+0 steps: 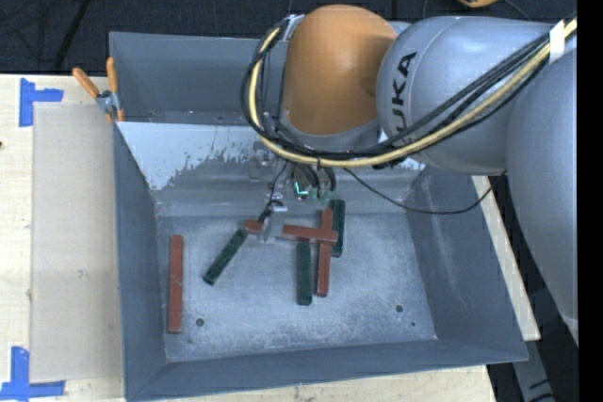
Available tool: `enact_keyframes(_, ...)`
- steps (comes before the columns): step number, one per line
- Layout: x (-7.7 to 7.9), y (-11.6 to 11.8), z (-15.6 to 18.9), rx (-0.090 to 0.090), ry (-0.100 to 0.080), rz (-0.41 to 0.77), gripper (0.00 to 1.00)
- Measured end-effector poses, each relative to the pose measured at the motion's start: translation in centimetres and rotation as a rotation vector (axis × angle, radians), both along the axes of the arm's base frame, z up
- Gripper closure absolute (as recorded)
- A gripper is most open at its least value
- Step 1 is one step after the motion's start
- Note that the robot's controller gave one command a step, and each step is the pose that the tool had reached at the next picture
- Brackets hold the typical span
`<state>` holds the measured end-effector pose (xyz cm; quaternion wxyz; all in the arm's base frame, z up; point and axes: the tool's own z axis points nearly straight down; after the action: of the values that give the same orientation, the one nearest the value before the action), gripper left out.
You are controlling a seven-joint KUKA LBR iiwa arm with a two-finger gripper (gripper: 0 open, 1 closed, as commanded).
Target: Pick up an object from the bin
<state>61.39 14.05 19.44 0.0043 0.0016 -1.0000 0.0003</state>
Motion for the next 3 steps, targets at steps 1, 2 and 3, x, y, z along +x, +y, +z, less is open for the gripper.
enact_keyframes(1,0.2,-0.1,0.5,0.001,-0.008,-0.002,0.0)
enact_keyframes(2,0.3,1.3,-5.0,0.002,-0.014,0.049,0.0)
enact_keyframes(3,-0.2,-3.1,-10.4,0.001,-0.007,-0.007,0.0)
